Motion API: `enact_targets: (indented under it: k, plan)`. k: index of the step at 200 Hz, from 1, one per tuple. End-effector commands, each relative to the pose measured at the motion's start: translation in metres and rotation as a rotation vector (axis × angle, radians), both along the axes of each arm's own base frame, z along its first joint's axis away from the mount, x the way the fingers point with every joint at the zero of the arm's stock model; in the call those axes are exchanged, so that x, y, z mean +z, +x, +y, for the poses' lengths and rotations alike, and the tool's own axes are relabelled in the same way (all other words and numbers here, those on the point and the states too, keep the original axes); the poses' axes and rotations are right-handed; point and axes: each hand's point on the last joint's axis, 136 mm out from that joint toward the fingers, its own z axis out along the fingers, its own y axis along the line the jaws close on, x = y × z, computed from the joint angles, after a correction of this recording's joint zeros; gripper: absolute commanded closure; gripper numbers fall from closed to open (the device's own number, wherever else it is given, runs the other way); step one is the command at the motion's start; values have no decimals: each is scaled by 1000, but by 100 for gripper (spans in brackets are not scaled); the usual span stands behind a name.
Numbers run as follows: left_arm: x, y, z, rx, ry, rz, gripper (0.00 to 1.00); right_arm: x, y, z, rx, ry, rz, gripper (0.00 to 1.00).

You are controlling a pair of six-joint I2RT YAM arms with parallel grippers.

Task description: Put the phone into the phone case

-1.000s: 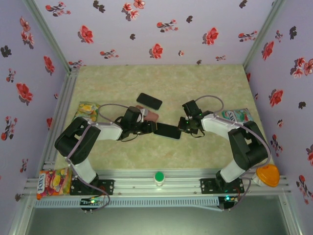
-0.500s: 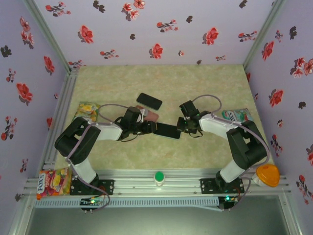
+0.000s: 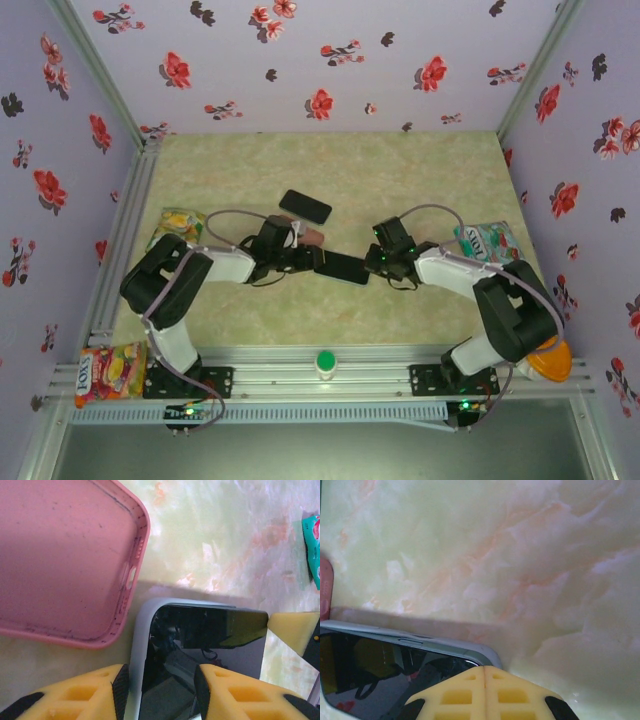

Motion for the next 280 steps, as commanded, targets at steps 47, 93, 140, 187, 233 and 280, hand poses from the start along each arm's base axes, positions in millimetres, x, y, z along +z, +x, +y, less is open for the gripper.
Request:
enact_targets:
  k: [47, 93, 140, 187, 233, 280]
  plan:
    - [12, 11, -33, -56, -46, -47, 56, -22, -58, -36, -62, -112, 192, 100]
    - [14, 10, -51, -92, -58, -48, 56, -11, -63, -36, -97, -82, 159, 100]
    - [12, 14, -58, -99, -63, -45, 56, 16, -54, -33, -41, -87, 99, 100]
    - [13, 16, -60, -103, -61, -47, 56, 30, -39, -25, 36, -84, 89, 100]
    - [11, 15, -60, -106, -53, -43, 56, 21, -29, -22, 54, -75, 111, 100]
    - [11, 16, -59, -105, -48, -44, 56, 12, -27, -19, 60, -67, 132, 100]
